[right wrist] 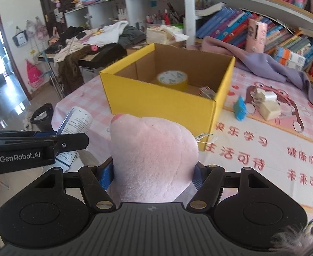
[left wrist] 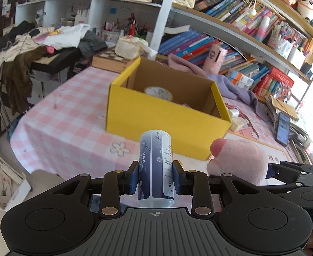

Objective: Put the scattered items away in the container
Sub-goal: 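Lift and carry the white tube and plush pig over the yellow box with both tools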

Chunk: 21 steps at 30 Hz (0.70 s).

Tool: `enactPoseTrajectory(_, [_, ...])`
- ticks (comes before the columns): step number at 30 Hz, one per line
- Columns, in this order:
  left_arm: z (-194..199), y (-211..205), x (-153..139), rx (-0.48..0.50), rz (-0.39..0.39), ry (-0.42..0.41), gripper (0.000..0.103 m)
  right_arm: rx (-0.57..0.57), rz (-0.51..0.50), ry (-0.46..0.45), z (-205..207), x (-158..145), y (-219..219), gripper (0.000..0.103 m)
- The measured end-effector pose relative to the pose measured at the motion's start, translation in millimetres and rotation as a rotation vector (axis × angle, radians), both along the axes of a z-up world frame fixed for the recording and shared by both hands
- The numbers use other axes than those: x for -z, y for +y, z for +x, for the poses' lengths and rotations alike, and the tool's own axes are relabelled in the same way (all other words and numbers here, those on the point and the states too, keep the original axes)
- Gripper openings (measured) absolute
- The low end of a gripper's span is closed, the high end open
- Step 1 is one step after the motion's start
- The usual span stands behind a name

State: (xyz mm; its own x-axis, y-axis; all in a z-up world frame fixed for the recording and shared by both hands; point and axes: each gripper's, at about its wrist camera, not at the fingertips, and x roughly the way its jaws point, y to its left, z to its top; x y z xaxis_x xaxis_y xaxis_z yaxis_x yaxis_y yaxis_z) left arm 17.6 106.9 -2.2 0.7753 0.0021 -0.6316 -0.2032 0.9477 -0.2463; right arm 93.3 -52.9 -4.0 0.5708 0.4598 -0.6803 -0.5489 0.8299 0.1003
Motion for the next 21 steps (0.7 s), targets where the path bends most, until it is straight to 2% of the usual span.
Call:
enactPoseTrajectory(8, [26, 9, -19, -0.007, 0.041, -0.059, 0.031, -0.054, 0.008, -0.109, 20, -17, 12, 0.067])
enactPoseTrajectory(21, [102, 12, -50, 0.033, 0.104, -0.150, 0.031, -0.073, 0.065, -0.261, 93, -57, 16, 0.067])
